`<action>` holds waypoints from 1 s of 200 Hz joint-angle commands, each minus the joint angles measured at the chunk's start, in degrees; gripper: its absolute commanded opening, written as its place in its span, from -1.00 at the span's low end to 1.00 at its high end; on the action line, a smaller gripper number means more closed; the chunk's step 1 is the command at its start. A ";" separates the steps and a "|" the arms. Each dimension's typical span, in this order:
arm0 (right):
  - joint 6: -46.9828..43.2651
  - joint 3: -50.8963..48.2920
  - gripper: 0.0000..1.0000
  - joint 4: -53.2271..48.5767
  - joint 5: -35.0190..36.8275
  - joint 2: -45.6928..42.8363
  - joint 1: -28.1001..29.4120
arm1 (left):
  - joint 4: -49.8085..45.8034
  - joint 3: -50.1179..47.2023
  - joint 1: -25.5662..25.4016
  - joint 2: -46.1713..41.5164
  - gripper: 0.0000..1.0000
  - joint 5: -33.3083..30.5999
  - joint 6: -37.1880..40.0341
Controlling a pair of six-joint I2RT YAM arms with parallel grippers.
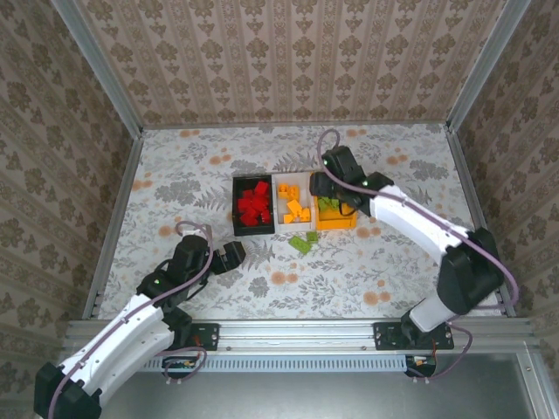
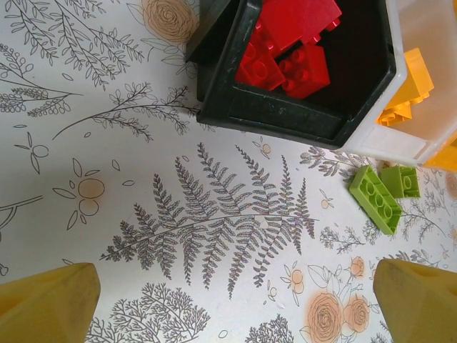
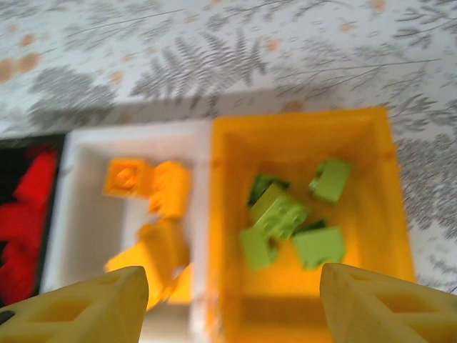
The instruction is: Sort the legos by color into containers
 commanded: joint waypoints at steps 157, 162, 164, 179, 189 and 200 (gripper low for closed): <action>-4.45 -13.09 0.36 12.44 -7.40 11.38 17.68 | -1.79 -1.70 2.05 -2.85 1.00 1.57 -0.55; -4.44 -12.84 0.36 12.39 -6.97 11.89 17.69 | -1.96 -1.77 2.05 -3.07 1.00 1.62 -0.55; -4.41 -12.67 0.36 12.39 -6.86 12.09 17.68 | -2.06 -1.74 2.09 -3.11 1.00 1.58 -0.55; -4.40 -11.87 0.35 12.13 -5.42 13.50 17.60 | -2.20 -1.80 2.22 -3.42 0.99 1.66 -0.55; -4.20 -11.45 0.35 11.62 -4.36 14.25 17.59 | -2.27 -1.83 2.27 -3.63 1.00 1.71 -0.46; -3.89 -11.02 0.34 10.51 -3.76 15.04 17.55 | -2.44 -1.83 2.31 -3.62 1.00 1.81 -0.42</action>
